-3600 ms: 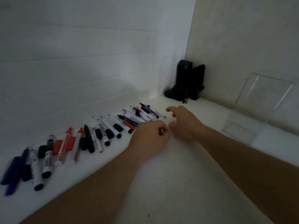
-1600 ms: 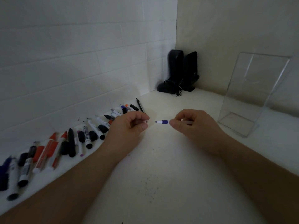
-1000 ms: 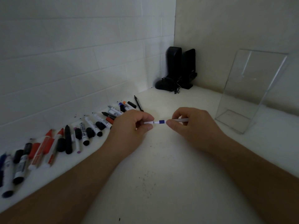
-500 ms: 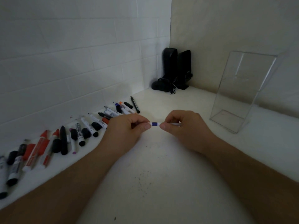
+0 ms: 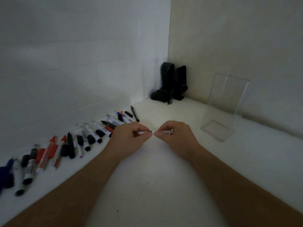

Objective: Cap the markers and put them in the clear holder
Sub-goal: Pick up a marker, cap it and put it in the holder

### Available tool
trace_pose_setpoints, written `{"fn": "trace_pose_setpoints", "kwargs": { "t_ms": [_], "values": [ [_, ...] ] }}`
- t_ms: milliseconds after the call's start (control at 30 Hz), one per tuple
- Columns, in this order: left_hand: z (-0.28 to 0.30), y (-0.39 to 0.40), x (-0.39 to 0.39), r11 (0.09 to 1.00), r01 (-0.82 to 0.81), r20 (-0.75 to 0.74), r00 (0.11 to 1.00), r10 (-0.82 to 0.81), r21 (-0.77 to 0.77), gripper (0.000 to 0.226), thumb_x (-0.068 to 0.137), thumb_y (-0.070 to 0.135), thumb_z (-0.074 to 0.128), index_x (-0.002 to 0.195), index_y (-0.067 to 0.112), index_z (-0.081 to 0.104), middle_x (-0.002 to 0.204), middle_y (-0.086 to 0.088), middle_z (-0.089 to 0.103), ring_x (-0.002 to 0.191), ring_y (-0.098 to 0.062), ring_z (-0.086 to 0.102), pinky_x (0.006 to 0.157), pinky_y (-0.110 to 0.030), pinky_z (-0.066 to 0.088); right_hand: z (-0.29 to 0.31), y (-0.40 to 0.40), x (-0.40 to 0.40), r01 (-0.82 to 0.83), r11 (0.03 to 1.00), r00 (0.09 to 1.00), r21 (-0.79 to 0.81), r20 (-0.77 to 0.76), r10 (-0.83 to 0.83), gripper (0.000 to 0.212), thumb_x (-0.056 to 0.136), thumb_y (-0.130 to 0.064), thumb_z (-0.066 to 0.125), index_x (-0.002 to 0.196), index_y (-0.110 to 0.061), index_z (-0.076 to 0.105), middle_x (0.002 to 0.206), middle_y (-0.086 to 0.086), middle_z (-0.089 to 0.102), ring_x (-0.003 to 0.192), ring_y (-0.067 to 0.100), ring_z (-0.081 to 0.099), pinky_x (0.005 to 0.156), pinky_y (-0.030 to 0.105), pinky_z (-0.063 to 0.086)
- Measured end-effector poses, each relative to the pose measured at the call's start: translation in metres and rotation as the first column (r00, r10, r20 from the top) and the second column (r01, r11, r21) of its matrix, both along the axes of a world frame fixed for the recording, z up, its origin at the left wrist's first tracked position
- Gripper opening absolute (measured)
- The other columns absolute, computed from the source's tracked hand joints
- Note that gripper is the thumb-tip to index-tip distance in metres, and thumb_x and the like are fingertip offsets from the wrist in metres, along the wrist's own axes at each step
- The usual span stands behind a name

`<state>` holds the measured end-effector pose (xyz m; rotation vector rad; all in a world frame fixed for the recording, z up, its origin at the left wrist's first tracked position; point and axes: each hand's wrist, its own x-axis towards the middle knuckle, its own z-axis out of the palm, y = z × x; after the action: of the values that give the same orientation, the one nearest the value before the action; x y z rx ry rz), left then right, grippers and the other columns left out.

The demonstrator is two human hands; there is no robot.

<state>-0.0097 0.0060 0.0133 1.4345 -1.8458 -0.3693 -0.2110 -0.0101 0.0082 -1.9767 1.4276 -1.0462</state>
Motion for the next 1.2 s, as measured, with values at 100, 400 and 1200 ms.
{"fn": "trace_pose_setpoints", "kwargs": {
  "t_ms": [100,400,1200],
  "values": [
    [0.011,0.002,-0.006,0.977,0.045,-0.531,0.844,0.073,0.207,0.005,0.087,0.016,0.076,0.086,0.019,0.079,0.075,0.006,0.075,0.074,-0.012,0.067,0.068,-0.017,0.054,0.006,0.007,-0.007,-0.004,1.0,0.998,0.013,-0.064,0.005,0.027,0.084,-0.052,0.073,0.103,-0.032,0.073,0.093,-0.012,0.069,0.075,0.008,0.062,0.076,0.027,0.051],
    [0.07,-0.007,-0.081,0.934,0.35,-0.97,0.242,-0.014,0.074,0.014,0.1,0.01,0.056,0.104,0.008,0.069,0.097,-0.004,0.075,0.096,-0.014,0.071,0.086,-0.028,0.059,0.111,0.067,-0.122,0.37,0.7,0.918,-0.611,0.126,-0.376,0.03,0.083,-0.022,0.075,0.11,-0.03,0.064,0.099,-0.01,0.054,0.076,0.004,0.053,0.07,0.023,0.051],
    [0.123,-0.046,-0.204,0.989,0.14,-0.611,0.78,-0.136,-0.04,0.016,0.095,0.017,0.065,0.108,0.024,0.071,0.1,0.002,0.074,0.096,-0.017,0.071,0.091,-0.04,0.059,0.188,-0.028,-0.184,0.262,0.825,0.8,0.5,0.365,-0.475,0.077,0.078,-0.081,0.042,0.118,-0.018,0.059,0.115,0.007,0.06,0.112,0.036,0.055,0.106,0.066,0.033]
  ]
}}
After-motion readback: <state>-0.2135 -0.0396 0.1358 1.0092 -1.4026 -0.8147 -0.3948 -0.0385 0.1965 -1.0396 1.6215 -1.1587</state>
